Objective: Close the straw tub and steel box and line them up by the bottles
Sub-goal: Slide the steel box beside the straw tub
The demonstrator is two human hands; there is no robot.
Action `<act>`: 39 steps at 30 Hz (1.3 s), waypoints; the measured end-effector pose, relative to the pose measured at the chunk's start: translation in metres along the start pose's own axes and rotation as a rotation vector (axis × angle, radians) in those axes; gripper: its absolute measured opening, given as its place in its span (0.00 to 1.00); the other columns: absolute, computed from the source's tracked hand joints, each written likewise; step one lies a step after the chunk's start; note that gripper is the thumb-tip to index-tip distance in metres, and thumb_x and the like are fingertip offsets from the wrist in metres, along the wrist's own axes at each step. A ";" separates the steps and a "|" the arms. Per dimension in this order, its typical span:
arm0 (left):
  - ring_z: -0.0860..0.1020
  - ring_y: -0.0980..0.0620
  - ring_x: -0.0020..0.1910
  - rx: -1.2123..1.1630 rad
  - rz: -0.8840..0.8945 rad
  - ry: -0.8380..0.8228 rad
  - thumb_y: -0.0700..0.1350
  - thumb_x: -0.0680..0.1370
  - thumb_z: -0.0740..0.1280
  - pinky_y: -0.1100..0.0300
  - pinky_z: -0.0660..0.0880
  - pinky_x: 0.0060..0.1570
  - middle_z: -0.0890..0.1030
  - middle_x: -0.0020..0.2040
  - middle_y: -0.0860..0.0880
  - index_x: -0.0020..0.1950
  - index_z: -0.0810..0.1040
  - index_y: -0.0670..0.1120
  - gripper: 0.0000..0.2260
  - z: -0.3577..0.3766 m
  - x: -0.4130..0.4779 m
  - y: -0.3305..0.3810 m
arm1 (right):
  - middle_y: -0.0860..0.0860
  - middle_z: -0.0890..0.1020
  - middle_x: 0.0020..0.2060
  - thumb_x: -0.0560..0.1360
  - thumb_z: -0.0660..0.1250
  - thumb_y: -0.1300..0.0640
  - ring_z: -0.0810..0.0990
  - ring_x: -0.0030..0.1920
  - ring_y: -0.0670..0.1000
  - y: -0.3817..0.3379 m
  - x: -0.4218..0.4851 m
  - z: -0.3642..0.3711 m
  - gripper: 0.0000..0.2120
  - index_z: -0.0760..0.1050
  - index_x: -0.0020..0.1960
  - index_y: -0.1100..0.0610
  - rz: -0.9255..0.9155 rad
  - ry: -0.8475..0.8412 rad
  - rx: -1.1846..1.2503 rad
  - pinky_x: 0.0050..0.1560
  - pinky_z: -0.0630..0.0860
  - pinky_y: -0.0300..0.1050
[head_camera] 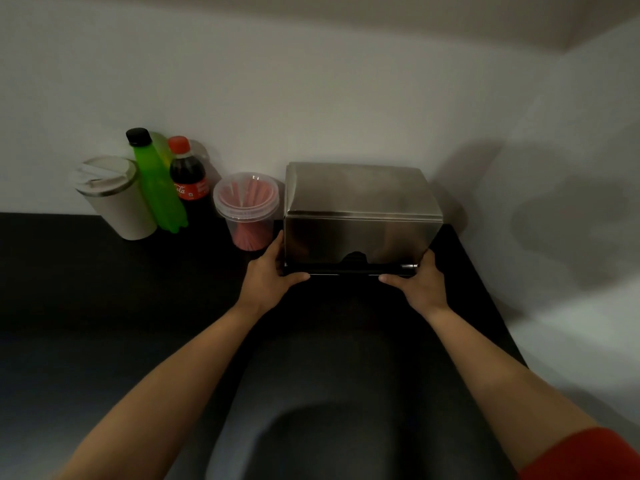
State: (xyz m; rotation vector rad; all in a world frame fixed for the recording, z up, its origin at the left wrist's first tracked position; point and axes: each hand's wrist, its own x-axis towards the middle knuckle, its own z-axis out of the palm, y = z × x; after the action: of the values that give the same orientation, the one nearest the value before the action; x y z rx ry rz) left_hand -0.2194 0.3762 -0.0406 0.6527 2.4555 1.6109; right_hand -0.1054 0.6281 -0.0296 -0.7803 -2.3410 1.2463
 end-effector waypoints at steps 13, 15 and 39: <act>0.76 0.50 0.62 0.014 0.000 0.009 0.41 0.67 0.76 0.51 0.73 0.64 0.77 0.64 0.47 0.75 0.62 0.50 0.39 0.000 0.002 0.002 | 0.54 0.75 0.63 0.61 0.80 0.57 0.72 0.64 0.54 -0.002 0.001 0.002 0.42 0.62 0.68 0.58 0.044 0.000 0.014 0.57 0.66 0.37; 0.77 0.50 0.62 0.013 -0.006 0.013 0.41 0.67 0.76 0.53 0.73 0.63 0.78 0.63 0.48 0.74 0.62 0.50 0.39 0.000 0.001 0.003 | 0.54 0.74 0.63 0.61 0.80 0.56 0.72 0.64 0.54 -0.001 0.001 0.002 0.42 0.61 0.68 0.58 0.053 -0.001 0.014 0.58 0.65 0.38; 0.77 0.51 0.57 0.114 -0.154 0.227 0.46 0.73 0.72 0.59 0.73 0.54 0.77 0.60 0.48 0.68 0.70 0.48 0.24 -0.017 -0.044 0.044 | 0.57 0.69 0.66 0.70 0.72 0.52 0.67 0.67 0.57 -0.032 -0.051 0.000 0.32 0.64 0.69 0.56 0.033 0.102 -0.169 0.66 0.67 0.52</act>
State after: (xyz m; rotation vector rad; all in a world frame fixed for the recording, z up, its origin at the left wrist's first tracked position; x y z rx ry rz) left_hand -0.1729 0.3579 0.0004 0.2980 2.6976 1.5733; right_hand -0.0752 0.5820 -0.0058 -0.9169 -2.3816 1.0054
